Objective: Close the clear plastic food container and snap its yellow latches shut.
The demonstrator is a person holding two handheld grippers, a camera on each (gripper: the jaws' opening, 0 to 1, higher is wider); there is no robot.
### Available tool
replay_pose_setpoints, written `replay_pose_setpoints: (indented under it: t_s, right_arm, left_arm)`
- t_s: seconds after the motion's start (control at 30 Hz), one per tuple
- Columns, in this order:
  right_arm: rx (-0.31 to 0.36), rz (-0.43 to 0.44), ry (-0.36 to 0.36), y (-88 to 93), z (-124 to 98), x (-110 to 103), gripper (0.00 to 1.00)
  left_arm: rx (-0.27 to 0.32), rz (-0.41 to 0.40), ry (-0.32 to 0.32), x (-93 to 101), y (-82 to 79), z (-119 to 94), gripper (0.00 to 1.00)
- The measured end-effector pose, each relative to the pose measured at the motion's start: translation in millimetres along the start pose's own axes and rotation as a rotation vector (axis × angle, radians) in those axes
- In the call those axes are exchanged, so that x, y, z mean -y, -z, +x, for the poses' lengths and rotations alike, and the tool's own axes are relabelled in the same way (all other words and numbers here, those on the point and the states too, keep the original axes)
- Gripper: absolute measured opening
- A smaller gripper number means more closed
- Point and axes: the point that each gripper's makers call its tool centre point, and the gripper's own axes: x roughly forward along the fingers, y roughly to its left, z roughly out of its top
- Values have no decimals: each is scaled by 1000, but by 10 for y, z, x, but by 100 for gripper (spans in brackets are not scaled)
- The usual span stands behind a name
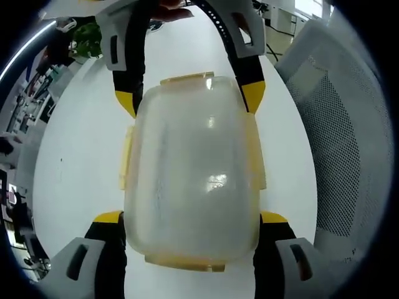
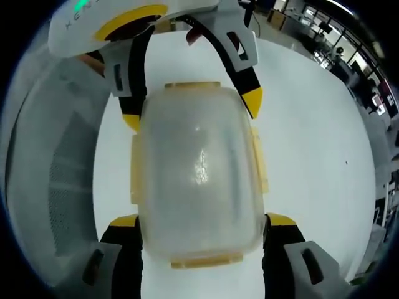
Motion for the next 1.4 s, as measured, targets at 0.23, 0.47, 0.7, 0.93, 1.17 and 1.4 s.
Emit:
replay_pose_setpoints:
  t_s: [0.23, 0.47, 0.7, 0.93, 1.17, 1.4]
  right_arm:
    - [-6, 0, 3, -40, 19, -2, 79]
    - [-5, 3, 6, -97, 35, -13, 79]
    - [-5, 6, 9, -128, 51, -14, 80]
    - [-1, 8, 8, -133, 57, -14, 80]
    - [7, 5, 6, -135, 55, -15, 80]
    - [11, 7, 7, -143, 59, 17, 80]
  left_arm:
    - [-3, -2, 0, 0, 46, -11, 85]
    - [-6, -1, 0, 5, 99, -30, 85]
    - [-8, -2, -1, 5, 132, -40, 85]
    - [-15, -1, 2, 9, 134, -41, 85]
    - [-18, -2, 6, 11, 135, -34, 86]
    - [-25, -2, 5, -23, 143, -26, 86]
